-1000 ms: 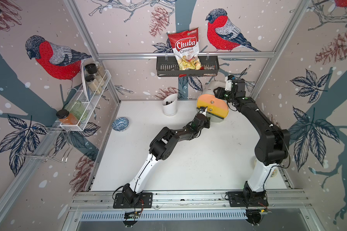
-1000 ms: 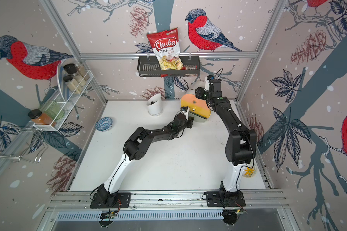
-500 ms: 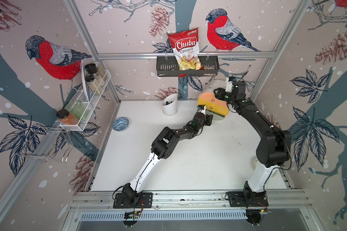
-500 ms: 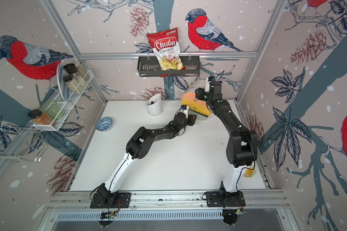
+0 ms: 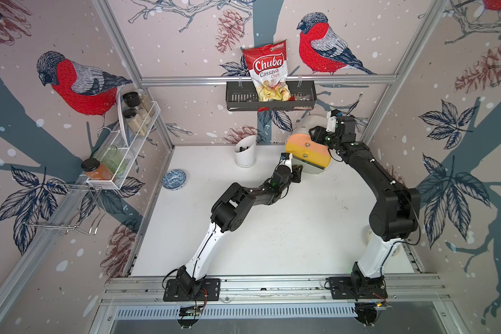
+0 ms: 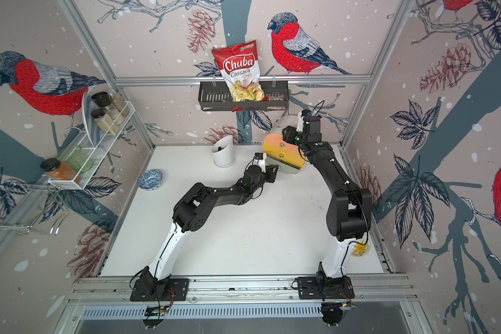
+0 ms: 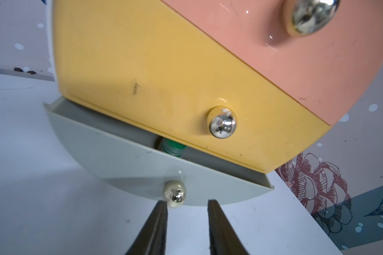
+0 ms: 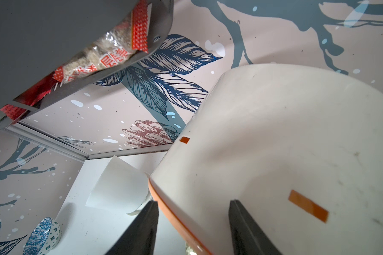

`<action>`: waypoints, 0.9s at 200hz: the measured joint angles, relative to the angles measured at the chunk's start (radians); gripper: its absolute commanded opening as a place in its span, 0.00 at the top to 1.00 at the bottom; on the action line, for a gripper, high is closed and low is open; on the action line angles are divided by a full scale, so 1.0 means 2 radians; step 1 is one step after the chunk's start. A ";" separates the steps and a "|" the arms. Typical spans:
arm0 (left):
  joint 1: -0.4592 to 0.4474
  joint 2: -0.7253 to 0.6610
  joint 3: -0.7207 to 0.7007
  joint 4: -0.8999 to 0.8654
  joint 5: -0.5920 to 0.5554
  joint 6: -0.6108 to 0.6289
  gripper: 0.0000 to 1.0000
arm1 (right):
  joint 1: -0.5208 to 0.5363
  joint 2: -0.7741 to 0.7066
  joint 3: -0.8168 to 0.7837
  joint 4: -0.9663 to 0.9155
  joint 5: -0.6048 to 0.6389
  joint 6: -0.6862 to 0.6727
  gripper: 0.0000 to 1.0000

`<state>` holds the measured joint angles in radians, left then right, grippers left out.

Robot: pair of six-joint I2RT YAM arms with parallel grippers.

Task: Put the paint cans in the drawer according to color
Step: Move the storage box to the center of the board.

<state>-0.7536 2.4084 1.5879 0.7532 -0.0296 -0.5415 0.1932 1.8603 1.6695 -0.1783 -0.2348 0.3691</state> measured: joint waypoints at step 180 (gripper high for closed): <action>0.001 0.001 0.014 -0.001 0.004 0.012 0.69 | -0.051 0.072 0.163 -0.148 -0.026 0.000 0.24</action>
<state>-0.7525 2.4107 1.6150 0.7521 -0.0216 -0.5182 0.0917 2.0045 1.9949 -0.4747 -0.2863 0.3695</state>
